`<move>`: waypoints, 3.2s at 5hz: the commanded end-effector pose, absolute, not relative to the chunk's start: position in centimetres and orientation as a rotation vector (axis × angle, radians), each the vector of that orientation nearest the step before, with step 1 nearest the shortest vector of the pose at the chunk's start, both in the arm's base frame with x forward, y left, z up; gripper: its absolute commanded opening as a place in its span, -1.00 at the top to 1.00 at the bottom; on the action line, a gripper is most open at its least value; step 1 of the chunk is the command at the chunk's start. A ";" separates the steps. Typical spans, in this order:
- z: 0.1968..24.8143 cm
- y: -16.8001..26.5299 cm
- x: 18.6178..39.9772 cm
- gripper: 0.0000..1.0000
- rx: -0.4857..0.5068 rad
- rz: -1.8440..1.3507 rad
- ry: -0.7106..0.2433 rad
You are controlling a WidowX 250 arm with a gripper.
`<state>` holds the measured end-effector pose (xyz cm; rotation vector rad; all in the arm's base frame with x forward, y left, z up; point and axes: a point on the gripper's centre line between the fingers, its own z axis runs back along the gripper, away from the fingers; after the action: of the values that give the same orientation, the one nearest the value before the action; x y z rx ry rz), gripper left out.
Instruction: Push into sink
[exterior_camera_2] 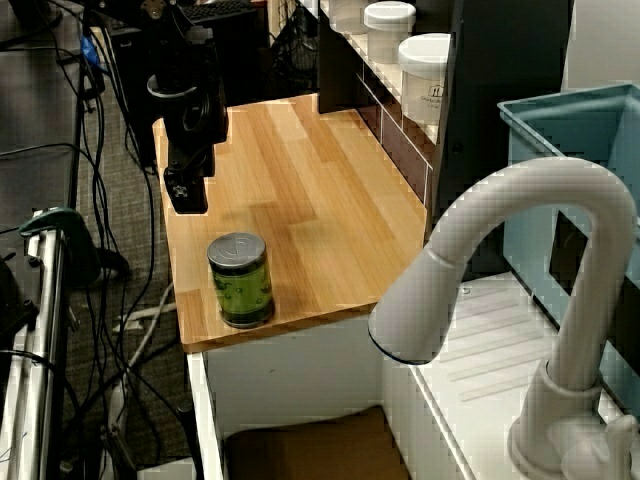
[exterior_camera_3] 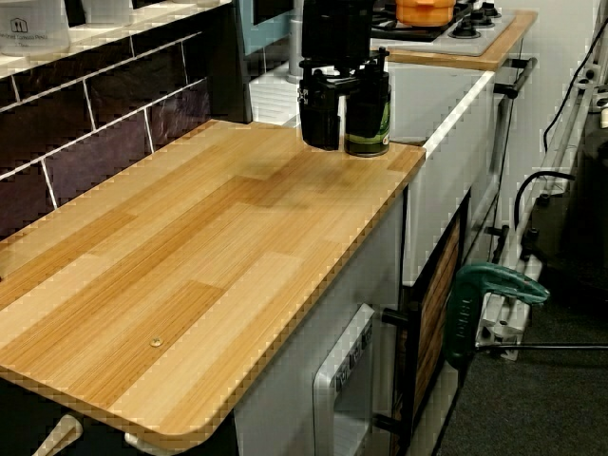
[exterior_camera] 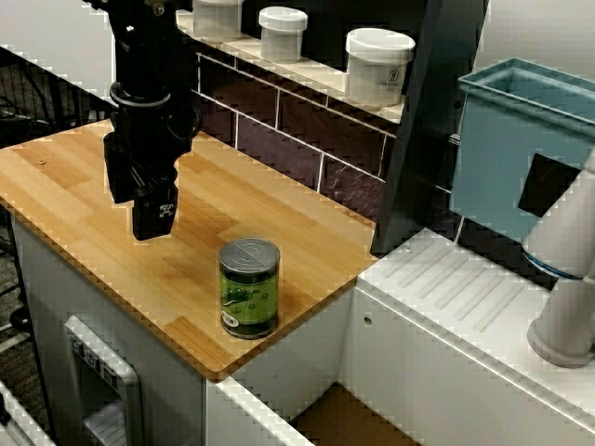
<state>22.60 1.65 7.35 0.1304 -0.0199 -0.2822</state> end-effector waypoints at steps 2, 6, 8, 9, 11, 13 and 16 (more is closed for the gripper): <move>7.7 1.6 23.0 -1.00 0.155 -0.278 -0.056; 6.5 -0.6 24.5 -1.00 0.222 -0.143 -0.048; 6.7 -2.5 24.5 -1.00 0.222 -0.174 -0.036; 6.9 -3.8 24.6 -1.00 0.223 -0.192 -0.034; 6.8 -7.3 26.4 -1.00 0.198 -0.186 -0.013; 6.0 -11.5 27.1 -1.00 0.167 -0.271 0.012; 7.4 -12.4 25.6 -1.00 0.144 -0.369 -0.022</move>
<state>25.43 -12.06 6.06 0.1621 0.0278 -0.3625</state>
